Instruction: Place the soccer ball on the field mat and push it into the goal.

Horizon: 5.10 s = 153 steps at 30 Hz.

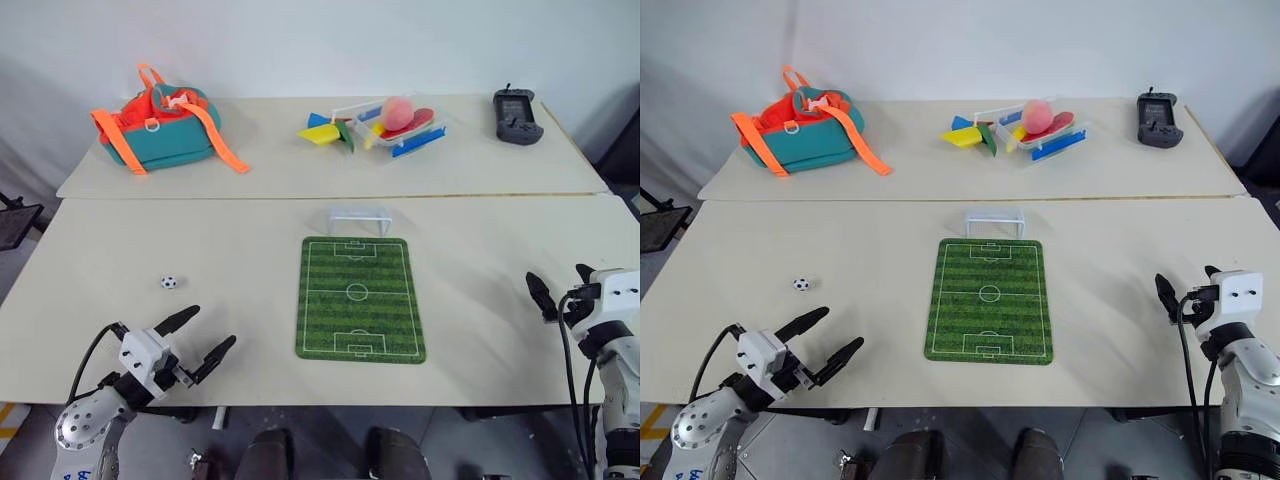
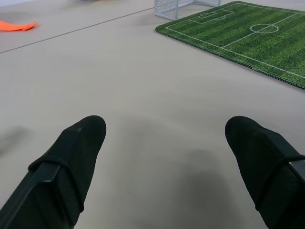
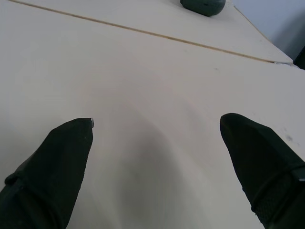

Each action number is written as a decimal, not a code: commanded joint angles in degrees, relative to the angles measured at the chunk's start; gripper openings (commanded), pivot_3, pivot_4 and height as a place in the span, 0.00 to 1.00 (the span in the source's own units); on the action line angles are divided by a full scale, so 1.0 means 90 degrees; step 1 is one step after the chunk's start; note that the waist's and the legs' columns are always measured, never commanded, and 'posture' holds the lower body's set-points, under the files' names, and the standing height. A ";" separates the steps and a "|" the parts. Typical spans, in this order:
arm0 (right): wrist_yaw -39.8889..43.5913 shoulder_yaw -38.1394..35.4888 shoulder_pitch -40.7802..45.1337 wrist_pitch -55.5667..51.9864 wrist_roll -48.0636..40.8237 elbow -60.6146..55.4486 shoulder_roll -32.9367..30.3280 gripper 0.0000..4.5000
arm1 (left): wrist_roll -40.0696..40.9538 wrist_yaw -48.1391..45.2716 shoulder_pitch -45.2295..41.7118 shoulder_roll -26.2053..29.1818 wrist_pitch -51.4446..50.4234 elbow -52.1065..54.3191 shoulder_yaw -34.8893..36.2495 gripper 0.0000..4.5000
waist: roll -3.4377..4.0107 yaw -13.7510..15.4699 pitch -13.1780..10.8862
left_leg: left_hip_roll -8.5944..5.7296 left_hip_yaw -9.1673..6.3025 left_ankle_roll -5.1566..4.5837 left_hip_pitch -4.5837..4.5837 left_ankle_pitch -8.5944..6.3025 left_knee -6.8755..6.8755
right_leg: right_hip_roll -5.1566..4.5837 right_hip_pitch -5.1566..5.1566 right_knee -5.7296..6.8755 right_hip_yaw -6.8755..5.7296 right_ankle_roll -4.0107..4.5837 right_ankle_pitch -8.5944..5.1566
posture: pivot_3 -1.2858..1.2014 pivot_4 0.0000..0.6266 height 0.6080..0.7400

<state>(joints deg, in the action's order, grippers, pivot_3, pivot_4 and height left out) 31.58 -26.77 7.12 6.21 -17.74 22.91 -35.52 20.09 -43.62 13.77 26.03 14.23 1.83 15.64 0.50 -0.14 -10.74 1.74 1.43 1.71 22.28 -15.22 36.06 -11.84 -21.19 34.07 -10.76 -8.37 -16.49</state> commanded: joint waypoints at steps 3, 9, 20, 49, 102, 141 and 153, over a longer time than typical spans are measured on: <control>0.0086 -0.0143 -0.0074 0.0102 -0.0081 -0.0114 -0.0142 1.00 | 0.0162 0.0062 0.0065 0.0089 -0.0264 0.0351 0.0072 0.99 | 0.0000 0.0000 0.0000 | 0.0001 0.0017 0.0001 0.0000 -0.0001 0.0000 | 0.0000 -0.0015 0.0004 0.0018 0.0000 0.0001 | 0.52 0.24 1.00; 0.0259 -0.0127 -0.0118 0.0160 -0.0114 -0.0133 -0.0156 1.00 | 0.0008 0.0371 0.0202 0.0131 -0.0545 0.0822 0.0184 0.99 | -0.0002 -0.0002 -0.0001 | 0.0010 0.0039 0.0004 -0.0003 -0.0003 0.0000 | 0.0007 -0.0032 0.0012 0.0040 0.0002 0.0002 | 0.52 0.24 1.00; 0.1879 -0.0066 -0.0364 -0.0386 -0.1260 -0.1324 -0.0249 1.00 | 0.0336 0.1530 0.0054 0.0220 -0.1706 0.1941 0.1008 0.99 | -0.0004 0.0011 -0.0002 | 0.0023 0.0056 0.0003 -0.0010 -0.0013 0.0004 | 0.0020 -0.0037 0.0011 0.0063 0.0004 0.0004 | 0.52 0.24 1.00; 0.3232 -0.0035 -0.0556 -0.1468 -0.1824 -0.2358 -0.0672 1.00 | -0.0098 0.3085 -0.1912 0.0061 -0.4159 0.0086 0.0571 0.96 | -0.0022 0.0064 -0.0011 | 0.0024 0.0073 0.0022 -0.0016 -0.0017 0.0023 | 0.0029 -0.0041 0.0021 0.0091 0.0002 0.0008 | 0.52 0.24 1.00; 0.5145 -0.1498 -0.4720 -0.0732 -0.2461 -0.4398 -0.0428 1.00 | -0.1237 -0.1008 -0.3755 -0.0558 -0.2879 0.0352 -0.4536 0.19 | -0.0040 0.0212 -0.0019 | 0.0022 0.0098 0.0007 -0.0009 -0.0035 0.0052 | 0.0035 -0.0037 -0.0015 0.0132 -0.0013 0.0022 | 0.52 0.24 1.00; 0.4692 -0.1353 -0.4269 -0.0856 -0.2438 -0.4375 -0.0430 1.00 | -0.1329 -0.1047 -0.4109 -0.1084 -0.1566 0.0090 -0.4031 0.99 | -0.0041 0.0345 -0.0019 | 0.0022 0.0101 0.0001 -0.0003 -0.0040 0.0074 | 0.0035 -0.0036 -0.0011 0.0136 -0.0015 0.0025 | 0.52 0.24 1.00; 0.4953 -0.1375 -0.3928 -0.0886 -0.3128 -0.4442 -0.0153 1.00 | -0.0348 -0.1888 -0.4031 -0.0528 -0.2083 0.0778 -0.3602 0.31 | -0.0038 0.0338 -0.0018 | 0.0022 0.0106 -0.0015 0.0002 -0.0061 0.0114 | 0.0035 -0.0032 0.0001 0.0148 -0.0024 0.0030 | 0.52 0.24 1.00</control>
<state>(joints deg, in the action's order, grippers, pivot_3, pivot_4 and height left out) 75.47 -38.51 -27.85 -1.72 -44.20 -15.77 -37.29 15.49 -59.44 -23.13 21.02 -4.07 6.08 -16.71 0.15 2.90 -10.90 1.94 2.40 1.57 22.30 -15.77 37.08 -11.52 -21.48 34.08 -9.40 -8.59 -16.21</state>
